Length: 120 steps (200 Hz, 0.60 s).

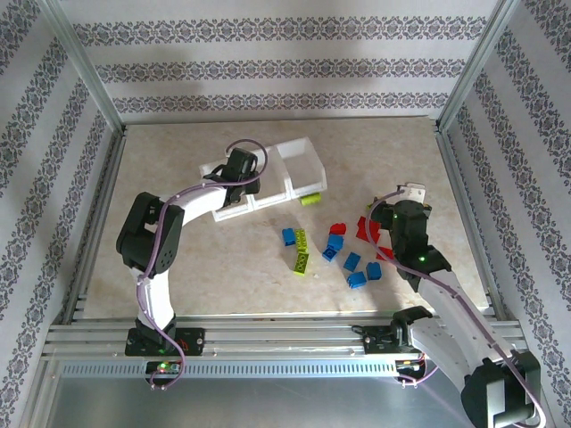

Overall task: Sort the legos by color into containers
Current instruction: Move the container to the top-center of the table.

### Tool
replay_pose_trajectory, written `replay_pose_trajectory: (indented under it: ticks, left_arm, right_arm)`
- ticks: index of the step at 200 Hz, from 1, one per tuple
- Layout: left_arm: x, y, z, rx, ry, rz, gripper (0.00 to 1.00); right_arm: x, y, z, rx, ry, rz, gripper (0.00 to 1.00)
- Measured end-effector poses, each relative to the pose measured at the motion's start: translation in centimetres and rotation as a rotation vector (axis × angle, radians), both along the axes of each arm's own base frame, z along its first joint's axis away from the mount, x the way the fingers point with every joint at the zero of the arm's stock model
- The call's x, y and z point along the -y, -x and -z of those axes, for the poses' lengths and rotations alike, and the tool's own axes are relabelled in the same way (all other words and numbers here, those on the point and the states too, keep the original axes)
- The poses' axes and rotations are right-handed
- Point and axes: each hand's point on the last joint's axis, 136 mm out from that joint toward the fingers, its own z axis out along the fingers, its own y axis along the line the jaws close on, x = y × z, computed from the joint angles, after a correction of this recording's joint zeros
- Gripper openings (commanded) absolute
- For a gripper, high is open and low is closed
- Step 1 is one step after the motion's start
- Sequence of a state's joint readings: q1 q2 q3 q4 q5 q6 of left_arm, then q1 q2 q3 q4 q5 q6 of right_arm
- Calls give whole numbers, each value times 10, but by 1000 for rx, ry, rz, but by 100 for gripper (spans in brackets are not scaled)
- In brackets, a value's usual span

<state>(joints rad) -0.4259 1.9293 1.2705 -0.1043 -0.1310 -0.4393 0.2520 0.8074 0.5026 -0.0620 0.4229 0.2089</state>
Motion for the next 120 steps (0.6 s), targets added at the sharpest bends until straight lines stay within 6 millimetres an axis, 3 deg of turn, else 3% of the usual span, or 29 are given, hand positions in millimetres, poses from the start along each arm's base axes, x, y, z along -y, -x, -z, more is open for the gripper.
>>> replay_pose_trajectory:
  ticks: [42, 85, 120]
  left_arm:
    - [18, 11, 5, -18, 7, 31, 42]
    - [22, 33, 28, -78, 27, 5, 42]
    - [22, 32, 24, -66, 54, -37, 37]
  right_arm:
    - [0, 4, 7, -36, -6, 19, 83]
    - [1, 4, 15, -107, -34, 53, 81]
    - [-2, -3, 27, -214, -47, 60, 78]
